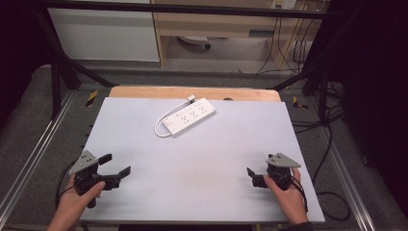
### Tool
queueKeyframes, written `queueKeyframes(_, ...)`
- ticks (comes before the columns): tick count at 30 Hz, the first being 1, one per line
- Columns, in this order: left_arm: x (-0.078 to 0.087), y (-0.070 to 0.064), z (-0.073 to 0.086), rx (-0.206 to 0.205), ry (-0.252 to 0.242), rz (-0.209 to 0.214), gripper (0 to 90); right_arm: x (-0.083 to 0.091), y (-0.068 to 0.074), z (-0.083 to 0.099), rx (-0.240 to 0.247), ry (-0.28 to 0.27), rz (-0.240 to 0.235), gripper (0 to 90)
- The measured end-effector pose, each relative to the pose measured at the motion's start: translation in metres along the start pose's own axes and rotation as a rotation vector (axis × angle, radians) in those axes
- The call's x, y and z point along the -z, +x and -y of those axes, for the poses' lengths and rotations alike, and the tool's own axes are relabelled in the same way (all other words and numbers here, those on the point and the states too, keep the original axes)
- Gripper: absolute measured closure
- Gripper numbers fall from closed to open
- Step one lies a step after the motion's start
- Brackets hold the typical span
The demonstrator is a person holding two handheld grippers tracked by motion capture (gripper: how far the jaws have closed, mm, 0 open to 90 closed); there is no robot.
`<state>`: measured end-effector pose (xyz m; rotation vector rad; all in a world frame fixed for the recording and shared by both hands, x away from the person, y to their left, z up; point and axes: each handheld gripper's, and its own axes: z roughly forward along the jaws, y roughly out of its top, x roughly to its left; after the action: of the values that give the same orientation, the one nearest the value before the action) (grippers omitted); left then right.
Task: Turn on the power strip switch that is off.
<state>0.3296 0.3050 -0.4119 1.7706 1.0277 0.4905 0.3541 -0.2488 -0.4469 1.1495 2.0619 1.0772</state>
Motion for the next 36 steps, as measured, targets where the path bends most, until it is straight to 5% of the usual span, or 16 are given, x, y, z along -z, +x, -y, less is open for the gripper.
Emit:
queueKeyframes(15, -0.025, 0.002, -0.037, -0.015, -0.019, 0.012, 9.1, 0.001, -0.001, 0.0, -0.012, -0.013, 0.006, 3.9)
queueKeyframes(26, -0.042, -0.002, -0.049, -0.045, -0.009, 0.032, 8.2, 0.002, 0.001, -0.002, -0.02, -0.032, -0.008, 3.5)
queueKeyframes(36, -0.056, -0.002, -0.061, -0.029, -0.031, 0.001, 7.2, 0.003, 0.001, -0.003, -0.016, -0.041, -0.015, 3.5)
